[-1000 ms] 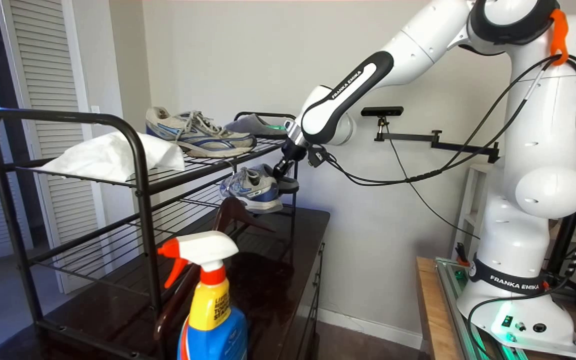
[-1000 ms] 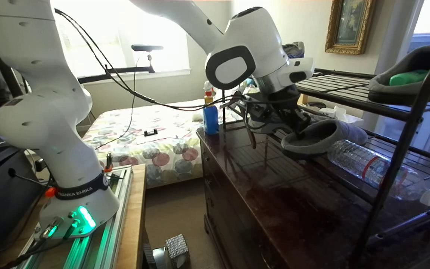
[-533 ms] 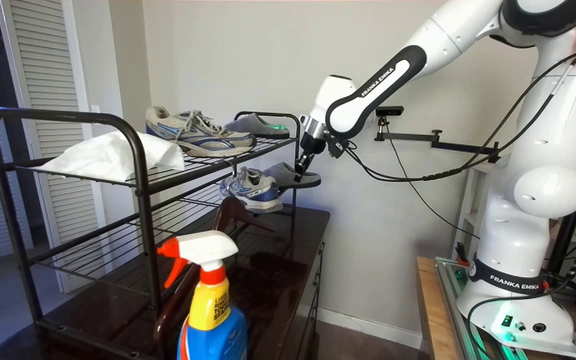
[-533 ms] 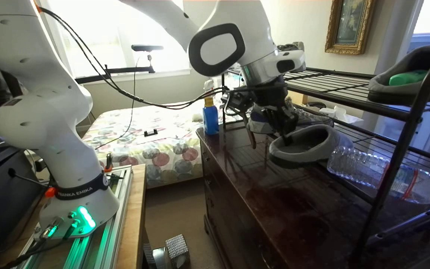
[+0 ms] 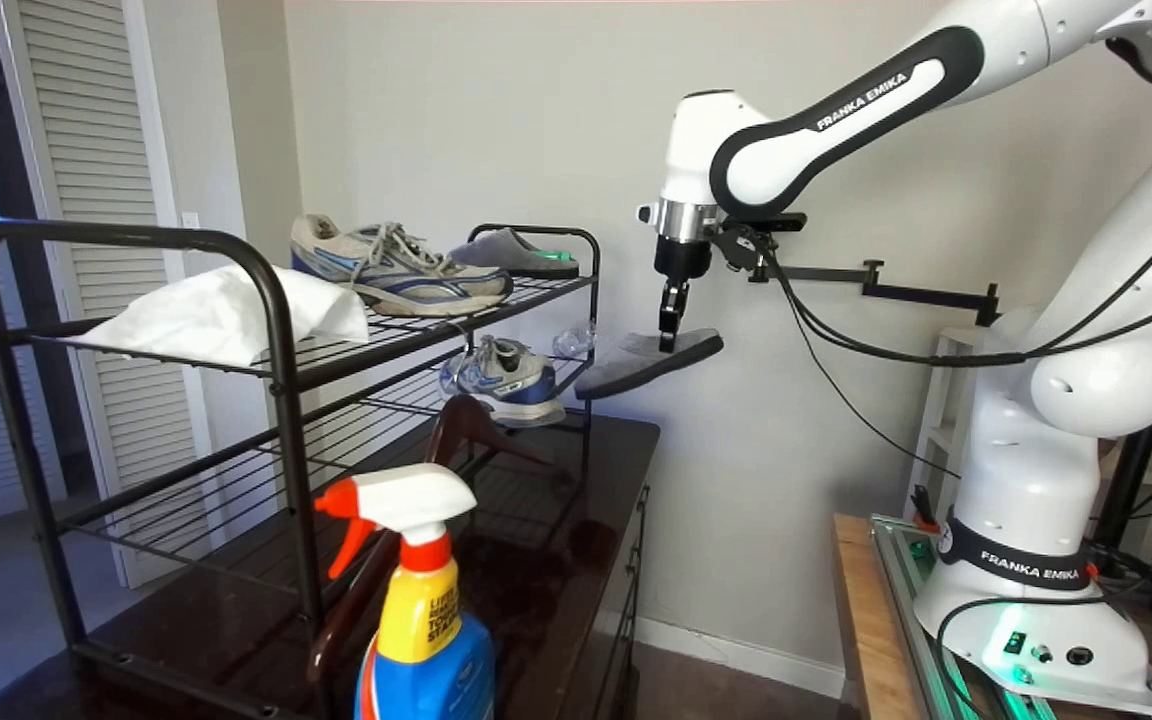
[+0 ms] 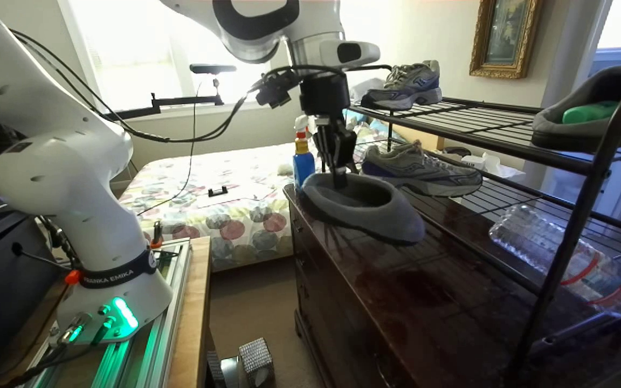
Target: Remove the grey slipper from the bottom rack and put it on the table
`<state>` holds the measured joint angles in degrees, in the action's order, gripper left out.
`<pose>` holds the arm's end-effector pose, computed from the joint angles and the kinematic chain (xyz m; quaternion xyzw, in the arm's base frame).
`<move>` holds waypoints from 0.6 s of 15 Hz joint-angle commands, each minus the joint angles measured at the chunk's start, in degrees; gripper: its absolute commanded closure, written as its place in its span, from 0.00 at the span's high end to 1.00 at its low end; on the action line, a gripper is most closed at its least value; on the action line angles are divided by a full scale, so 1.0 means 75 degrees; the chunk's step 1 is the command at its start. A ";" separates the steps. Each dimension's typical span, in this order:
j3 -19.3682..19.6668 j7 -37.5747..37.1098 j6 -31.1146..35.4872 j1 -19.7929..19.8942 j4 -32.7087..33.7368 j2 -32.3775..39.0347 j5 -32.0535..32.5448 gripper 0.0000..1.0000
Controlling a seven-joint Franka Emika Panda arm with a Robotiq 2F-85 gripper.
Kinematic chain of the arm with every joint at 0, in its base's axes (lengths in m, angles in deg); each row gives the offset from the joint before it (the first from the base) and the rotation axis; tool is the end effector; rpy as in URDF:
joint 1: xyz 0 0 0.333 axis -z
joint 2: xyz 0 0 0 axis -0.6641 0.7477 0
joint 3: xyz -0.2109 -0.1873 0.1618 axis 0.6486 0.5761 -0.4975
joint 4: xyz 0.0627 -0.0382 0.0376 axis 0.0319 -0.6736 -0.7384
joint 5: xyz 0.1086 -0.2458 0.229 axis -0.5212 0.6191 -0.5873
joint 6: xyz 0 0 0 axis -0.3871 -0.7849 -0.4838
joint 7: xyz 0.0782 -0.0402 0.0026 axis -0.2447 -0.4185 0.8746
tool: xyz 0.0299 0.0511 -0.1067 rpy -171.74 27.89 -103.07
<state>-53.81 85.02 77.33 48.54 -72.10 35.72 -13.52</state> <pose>0.3739 -0.0892 0.4568 0.9924 0.0355 0.0506 0.1062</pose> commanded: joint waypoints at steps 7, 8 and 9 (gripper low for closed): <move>0.0031 0.0091 -0.1110 -0.0430 0.0181 0.0216 -0.0394 0.01; 0.0047 0.0009 -0.1009 -0.0409 0.0240 0.0461 -0.0427 0.01; 0.0067 -0.0087 -0.0751 -0.0391 0.0321 0.0786 -0.0459 0.01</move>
<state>-53.88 85.68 68.80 45.61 -71.99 35.47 -14.95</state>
